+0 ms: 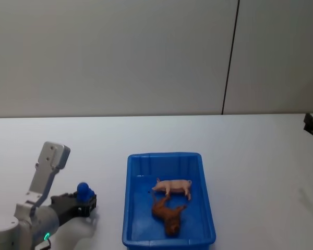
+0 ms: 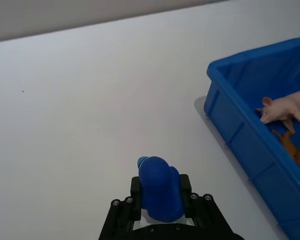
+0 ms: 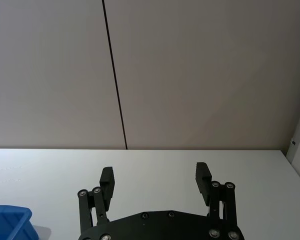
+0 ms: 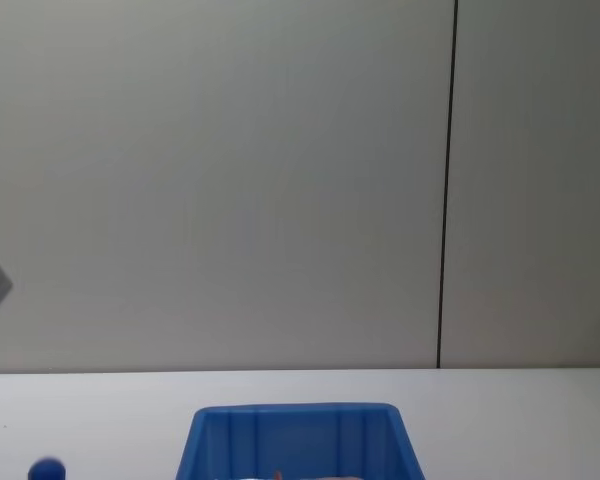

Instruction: Pick up the two dolls from the table and place them into the box.

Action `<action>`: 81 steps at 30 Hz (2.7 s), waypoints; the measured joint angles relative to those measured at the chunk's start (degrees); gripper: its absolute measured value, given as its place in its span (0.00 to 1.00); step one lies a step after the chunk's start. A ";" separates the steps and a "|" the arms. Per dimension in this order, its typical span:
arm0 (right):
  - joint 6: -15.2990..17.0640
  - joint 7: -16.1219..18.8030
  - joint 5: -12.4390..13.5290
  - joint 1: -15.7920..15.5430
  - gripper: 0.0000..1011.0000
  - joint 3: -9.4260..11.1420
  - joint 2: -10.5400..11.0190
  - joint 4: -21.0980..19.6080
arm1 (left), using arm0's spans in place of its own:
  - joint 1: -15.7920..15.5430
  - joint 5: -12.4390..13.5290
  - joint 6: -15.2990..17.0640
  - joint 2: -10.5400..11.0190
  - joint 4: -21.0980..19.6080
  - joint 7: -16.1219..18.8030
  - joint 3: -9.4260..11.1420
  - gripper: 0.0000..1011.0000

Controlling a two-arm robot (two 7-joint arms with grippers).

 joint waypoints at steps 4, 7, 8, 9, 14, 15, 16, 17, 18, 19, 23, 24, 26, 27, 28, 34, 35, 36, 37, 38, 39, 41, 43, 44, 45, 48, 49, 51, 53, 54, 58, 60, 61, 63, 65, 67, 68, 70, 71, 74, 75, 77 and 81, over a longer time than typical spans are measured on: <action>0.01 0.00 0.00 0.01 0.99 0.00 0.00 0.00 | 0.07 0.45 -2.24 0.19 -1.16 -0.29 -0.28 0.43; 0.01 0.00 0.00 0.01 0.99 -0.01 0.00 0.00 | -0.17 0.96 -3.80 0.23 -1.78 -1.33 -0.41 0.41; 0.01 0.00 0.00 0.01 0.99 -0.01 0.00 0.00 | -0.26 1.10 -4.15 0.23 -1.91 -1.65 -0.44 0.40; 0.01 0.00 0.00 0.01 0.99 0.00 0.00 0.00 | -0.37 1.26 -4.50 0.23 -2.02 -2.06 -0.47 0.40; 0.01 0.01 0.00 0.01 0.99 0.00 0.00 0.00 | -1.20 2.15 -5.96 0.07 -2.43 -4.71 -0.53 0.37; 0.01 0.01 0.00 0.01 0.99 0.00 0.00 0.00 | -1.52 2.43 -6.24 -0.03 -2.47 -5.68 -0.53 0.36; 0.01 0.00 0.00 0.01 0.99 0.00 0.00 0.00 | -1.95 2.75 -6.46 -0.15 -2.48 -6.86 -0.53 0.35; 0.01 0.01 0.00 0.01 0.99 -0.01 0.00 0.00 | -2.20 2.90 -6.53 -0.23 -2.47 -7.43 -0.52 0.34; 0.01 0.01 0.00 0.01 0.99 -0.01 0.00 0.00 | -2.34 3.05 -6.58 -0.26 -2.47 -8.01 -0.52 0.34; 0.01 0.01 0.00 0.01 0.99 -0.01 0.00 0.00 | -2.62 3.19 -6.60 -0.36 -2.45 -8.53 -0.50 0.34; 0.01 0.01 0.00 0.01 0.99 0.00 0.00 0.01 | -3.73 3.98 -6.57 -0.76 -1.98 -11.80 -0.30 0.31; 0.01 0.01 0.00 0.01 0.99 -0.01 0.00 0.00 | -4.21 4.28 -6.48 -0.94 -1.73 -13.08 -0.21 0.30; 0.01 0.01 0.00 0.01 0.99 0.00 0.00 0.00 | -4.92 4.80 -6.13 -1.21 -1.27 -15.29 -0.04 0.29; 0.01 0.01 0.00 0.01 0.99 -0.01 0.00 0.00 | -5.17 4.97 -6.00 -1.31 -1.10 -15.97 0.02 0.28; 0.01 0.01 0.00 0.01 0.99 -0.01 0.00 0.00 | -5.79 5.38 -5.69 -1.55 -0.66 -17.35 0.18 0.27; 0.01 0.01 0.00 0.01 0.99 0.00 0.00 0.00 | -7.87 6.75 -4.61 -2.42 1.07 -22.97 0.73 0.24; 0.01 0.01 -0.01 0.01 0.99 0.00 0.00 0.00 | -8.17 6.96 -4.46 -2.55 1.34 -23.48 0.81 0.24; 0.00 0.01 0.00 0.01 0.99 -0.01 0.00 0.01 | -8.78 7.37 -4.16 -2.84 1.91 -25.22 0.99 0.23; 0.01 0.01 -0.01 0.01 0.99 -0.01 0.00 0.00 | -9.20 7.58 -4.02 -3.04 2.30 -26.01 1.12 0.23; 0.00 0.01 -0.01 0.01 0.99 0.00 0.00 0.01 | -9.54 7.80 -3.87 -3.18 2.62 -26.79 1.22 0.22; 0.00 0.01 0.00 0.01 0.99 -0.01 0.00 0.00 | -10.21 8.29 -3.53 -3.48 3.25 -28.60 1.42 0.21; 0.00 0.01 0.00 0.01 0.99 -0.01 0.00 0.00 | -11.29 8.95 -3.09 -3.99 4.26 -30.95 1.78 0.20; 0.00 0.01 0.00 0.01 0.99 -0.01 0.00 0.00 | -11.98 9.50 -2.77 -4.33 5.12 -32.82 2.00 0.24; 0.00 0.01 0.00 0.01 0.99 -0.01 0.00 0.00 | -12.77 10.00 -2.52 -4.73 5.99 -34.42 2.27 0.27; 0.00 0.01 0.00 0.01 0.99 -0.01 0.00 0.00 | -12.77 10.00 -2.52 -4.73 5.99 -34.42 2.27 0.30; 0.00 0.01 0.00 0.01 0.99 -0.01 0.00 0.00 | -14.20 11.09 -2.04 -5.43 7.61 -37.95 2.73 0.39; 0.00 0.01 0.00 0.01 0.99 -0.01 0.00 0.00 | -14.57 11.33 -1.94 -5.61 8.04 -38.73 2.86 0.41; 0.00 0.01 0.00 0.01 0.99 -0.01 0.00 0.00 | -16.14 12.42 -1.57 -6.39 9.86 -42.21 3.38 0.50; 0.00 0.01 -0.01 0.01 0.99 -0.01 0.00 0.00 | -16.87 12.90 -1.46 -6.70 10.59 -43.73 3.61 0.56; 0.00 0.01 -0.01 0.01 0.99 0.00 0.00 0.00 | -17.04 13.15 -1.43 -6.77 10.94 -44.47 3.71 0.59; 0.00 0.01 0.00 0.01 0.99 -0.01 0.00 0.00 | -18.18 14.06 -1.40 -7.13 12.31 -47.20 4.07 0.73; 0.00 0.01 0.00 0.01 0.99 -0.01 0.00 0.00 | -18.47 14.28 -1.37 -7.16 12.56 -47.98 4.15 0.77; 0.00 0.01 0.00 0.01 0.99 -0.01 0.00 0.00 | -18.55 14.30 -1.34 -7.15 12.59 -48.19 4.16 0.81; 0.00 0.01 0.00 0.01 0.99 -0.01 0.00 0.00 | -18.56 14.30 -1.29 -7.07 12.58 -48.22 4.16 0.86; 0.00 0.01 0.00 0.01 0.99 -0.01 0.00 0.00 | -18.47 14.07 -1.25 -6.86 12.26 -47.98 4.13 0.91; 0.00 0.00 -0.01 0.01 0.99 -0.01 0.00 0.01 | -18.10 13.62 -1.22 -6.57 11.67 -47.14 4.02 0.97; 0.00 0.01 -0.01 0.01 0.99 -0.01 0.00 0.00 | -17.97 13.44 -1.22 -6.47 11.46 -46.82 3.96 0.97; 0.00 0.01 0.00 0.01 0.99 -0.01 0.00 0.00 | -17.63 12.98 -1.22 -6.26 11.00 -45.89 3.85 0.99; 0.00 0.01 -0.01 0.01 0.99 0.00 0.00 0.00 | -17.32 12.57 -1.22 -6.02 10.41 -44.99 3.70 0.99; 0.00 0.01 0.00 0.01 0.99 -0.01 0.00 0.00 | -16.56 11.60 -1.34 -5.52 9.30 -42.72 3.40 0.99; 0.00 0.01 -0.01 0.01 0.99 -0.01 0.00 0.00 | -16.34 11.44 -1.37 -5.40 9.01 -42.37 3.32 0.99; 0.00 0.01 0.00 0.01 0.99 -0.01 0.00 0.00 | -15.62 10.57 -1.55 -4.98 8.02 -40.38 3.08 0.99; 0.00 0.00 0.00 0.01 0.99 -0.01 0.00 0.00 | -14.39 9.05 -2.04 -4.28 6.30 -36.66 2.64 0.99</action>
